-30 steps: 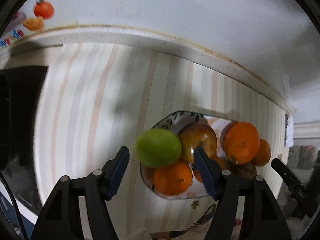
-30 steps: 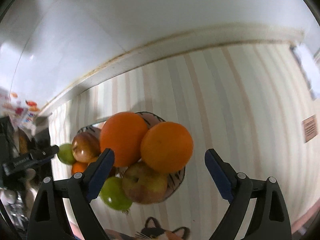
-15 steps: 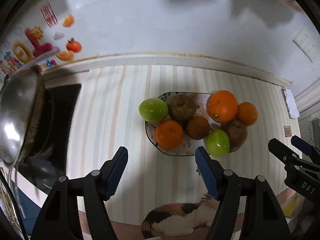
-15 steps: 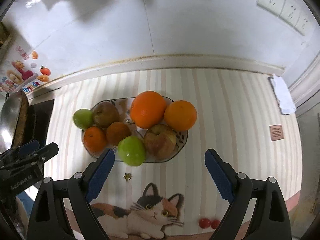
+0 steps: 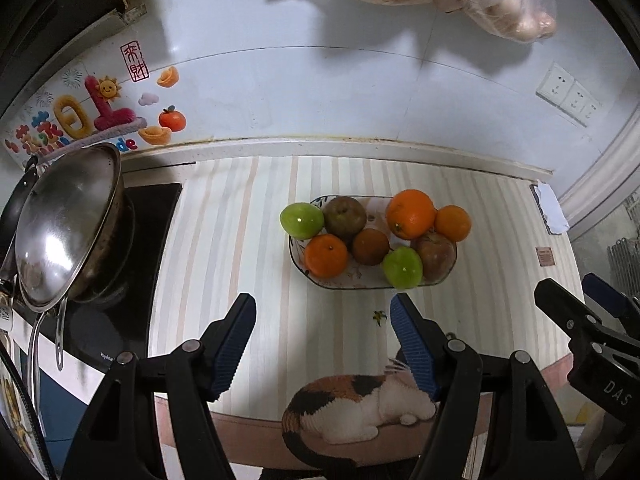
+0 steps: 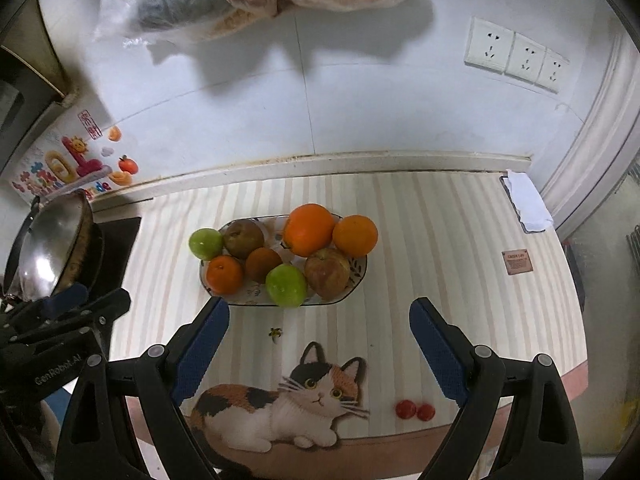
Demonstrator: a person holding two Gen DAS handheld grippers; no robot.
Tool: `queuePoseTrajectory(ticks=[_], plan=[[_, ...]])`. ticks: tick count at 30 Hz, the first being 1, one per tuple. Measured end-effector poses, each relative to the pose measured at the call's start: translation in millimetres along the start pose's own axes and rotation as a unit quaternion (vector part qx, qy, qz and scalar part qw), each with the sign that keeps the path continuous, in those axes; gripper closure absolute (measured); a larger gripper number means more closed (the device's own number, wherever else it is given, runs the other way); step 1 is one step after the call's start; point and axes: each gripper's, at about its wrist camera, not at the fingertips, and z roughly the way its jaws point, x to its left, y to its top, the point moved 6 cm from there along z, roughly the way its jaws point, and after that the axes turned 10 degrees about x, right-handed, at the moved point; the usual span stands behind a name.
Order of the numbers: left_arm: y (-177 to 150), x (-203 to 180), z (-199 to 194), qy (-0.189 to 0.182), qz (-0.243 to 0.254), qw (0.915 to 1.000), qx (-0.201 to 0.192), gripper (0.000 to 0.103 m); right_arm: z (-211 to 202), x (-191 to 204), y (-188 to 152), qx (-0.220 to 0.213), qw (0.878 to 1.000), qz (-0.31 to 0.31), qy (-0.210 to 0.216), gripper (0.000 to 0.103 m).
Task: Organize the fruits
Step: 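Lift both tools back from the plate toward the cat mat, then grasp a cherry tomato with the right tool while the left tool grasps the other tomato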
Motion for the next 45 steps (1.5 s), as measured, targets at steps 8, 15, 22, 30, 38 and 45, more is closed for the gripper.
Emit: queuePoseTrajectory(ticks=[8,15,22,30,38,45], plan=[[-9.5,-13.7,7.4,-0.001,0.014,0.9998,0.016,0.013,-0.2,-13.8,-21.0,0.016,0.998,0.044,0.052,0.009],[-17.3,-70.1,50.6,0.001,0.071,0.9961,0.052,0.013,41.0,-95.1,-54.4,0.068,0.988,0.132,0.050,0.009],[-41.2,-140.6,120.2,0.004,0.134,0.9830,0.125,0.013,117.4,-175.4,-123.4,0.148,0.967,0.204,0.037,0.028],[-74.3,-177.5,178.3,0.008,0.169,0.9631,0.209,0.013,182.5,-201.4,-184.0,0.198,0.944,0.247,0.095,0.056],[-86.1,-191.1,189.1,0.001,0.169,0.9586,0.229,0.013,193.8,-191.9,-182.6,0.176,0.951,0.227,0.117,0.075],[-89.1,-223.0,190.8,-0.023,0.167,0.9569,0.237,0.013,184.2,-196.1,-173.2,0.155,0.965,0.194,0.082,0.076]])
